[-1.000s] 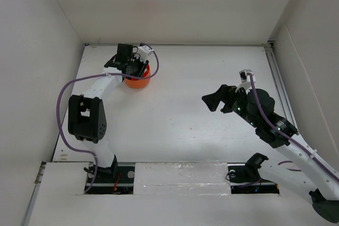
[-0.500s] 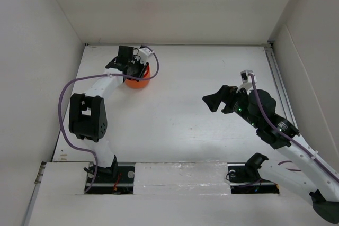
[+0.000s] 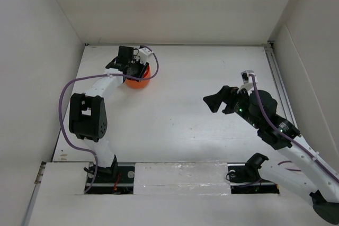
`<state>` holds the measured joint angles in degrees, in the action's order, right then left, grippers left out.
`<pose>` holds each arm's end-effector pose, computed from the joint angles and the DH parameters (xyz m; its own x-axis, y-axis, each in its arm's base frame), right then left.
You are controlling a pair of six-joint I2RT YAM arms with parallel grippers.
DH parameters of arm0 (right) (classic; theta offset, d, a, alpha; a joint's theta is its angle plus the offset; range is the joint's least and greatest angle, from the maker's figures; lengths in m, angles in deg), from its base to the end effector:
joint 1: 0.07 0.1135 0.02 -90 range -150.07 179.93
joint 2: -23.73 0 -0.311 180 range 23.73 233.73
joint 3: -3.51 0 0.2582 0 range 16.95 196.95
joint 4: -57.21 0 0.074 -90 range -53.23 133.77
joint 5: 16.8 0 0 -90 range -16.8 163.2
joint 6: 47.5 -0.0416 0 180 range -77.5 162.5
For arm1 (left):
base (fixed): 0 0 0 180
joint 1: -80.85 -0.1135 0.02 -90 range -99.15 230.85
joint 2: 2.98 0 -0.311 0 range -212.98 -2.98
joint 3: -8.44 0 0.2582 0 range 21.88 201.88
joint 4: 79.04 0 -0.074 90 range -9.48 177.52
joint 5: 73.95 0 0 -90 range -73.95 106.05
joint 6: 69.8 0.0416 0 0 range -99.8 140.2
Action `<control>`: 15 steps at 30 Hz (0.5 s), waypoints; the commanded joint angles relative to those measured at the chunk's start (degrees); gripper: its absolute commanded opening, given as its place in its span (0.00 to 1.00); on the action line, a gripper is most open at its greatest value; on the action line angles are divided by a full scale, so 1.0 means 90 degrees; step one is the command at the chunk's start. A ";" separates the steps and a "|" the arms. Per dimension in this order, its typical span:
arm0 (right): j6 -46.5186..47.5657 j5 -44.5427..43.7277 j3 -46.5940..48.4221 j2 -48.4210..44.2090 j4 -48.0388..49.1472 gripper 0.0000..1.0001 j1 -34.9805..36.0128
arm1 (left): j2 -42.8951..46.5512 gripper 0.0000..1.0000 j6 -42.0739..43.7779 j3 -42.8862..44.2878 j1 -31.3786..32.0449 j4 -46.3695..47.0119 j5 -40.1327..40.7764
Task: Sort the stationery into containers
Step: Place the stapler in the storage box.
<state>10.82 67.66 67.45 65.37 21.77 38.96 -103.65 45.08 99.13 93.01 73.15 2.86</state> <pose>0.1104 0.0843 0.3919 -0.4411 0.3153 -0.8402 -0.3785 0.7835 0.4927 0.4109 -0.0982 0.3042 -0.3830 0.5015 -0.7757 0.5980 0.7747 0.2056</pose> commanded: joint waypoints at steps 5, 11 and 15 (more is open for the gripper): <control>0.0092 -0.0058 0.0063 -0.0067 0.0062 0.95 -0.0039 | 0.0052 0.37 -0.0284 0.0039 0.0006 0.0191 -0.0204; 0.0092 0.0000 0.0063 -0.0067 0.0062 0.95 -0.0039 | 0.0110 0.37 -0.0284 0.0098 0.0006 0.0191 -0.0146; 0.0092 0.0000 0.0063 -0.0067 0.0062 0.95 -0.0039 | 0.0325 0.37 -0.0284 0.0234 0.0006 0.0064 -0.0213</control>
<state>10.82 67.66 67.45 65.37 21.42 38.94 -103.65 43.03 99.15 93.01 73.18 2.31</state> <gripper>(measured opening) 0.951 0.364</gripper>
